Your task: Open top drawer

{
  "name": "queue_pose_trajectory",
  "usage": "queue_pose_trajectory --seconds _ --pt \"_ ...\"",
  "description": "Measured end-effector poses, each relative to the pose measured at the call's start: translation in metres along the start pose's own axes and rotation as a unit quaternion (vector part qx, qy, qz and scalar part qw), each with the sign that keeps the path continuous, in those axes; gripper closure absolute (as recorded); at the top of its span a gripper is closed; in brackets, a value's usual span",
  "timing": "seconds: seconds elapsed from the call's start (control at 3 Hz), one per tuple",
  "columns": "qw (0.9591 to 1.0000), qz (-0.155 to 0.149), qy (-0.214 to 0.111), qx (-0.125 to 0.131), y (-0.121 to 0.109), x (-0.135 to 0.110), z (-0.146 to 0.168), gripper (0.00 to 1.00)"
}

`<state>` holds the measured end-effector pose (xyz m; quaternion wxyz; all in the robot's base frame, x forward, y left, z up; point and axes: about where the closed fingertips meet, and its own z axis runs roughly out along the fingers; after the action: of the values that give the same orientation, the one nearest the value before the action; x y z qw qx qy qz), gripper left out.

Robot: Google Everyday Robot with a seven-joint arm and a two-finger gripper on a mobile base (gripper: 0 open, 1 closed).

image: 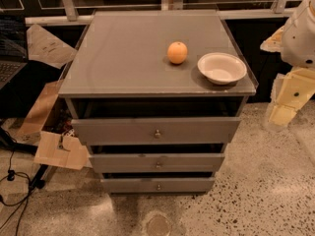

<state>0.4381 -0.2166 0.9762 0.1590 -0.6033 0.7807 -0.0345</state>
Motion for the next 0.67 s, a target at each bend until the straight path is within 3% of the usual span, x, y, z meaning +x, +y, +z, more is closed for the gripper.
queue_pose_trajectory --seconds 0.33,0.67 --pt "1.0000 0.001 -0.003 0.007 0.001 0.000 -0.002 0.00" --pt "0.9988 0.004 -0.032 0.037 0.020 0.001 -0.014 0.00"
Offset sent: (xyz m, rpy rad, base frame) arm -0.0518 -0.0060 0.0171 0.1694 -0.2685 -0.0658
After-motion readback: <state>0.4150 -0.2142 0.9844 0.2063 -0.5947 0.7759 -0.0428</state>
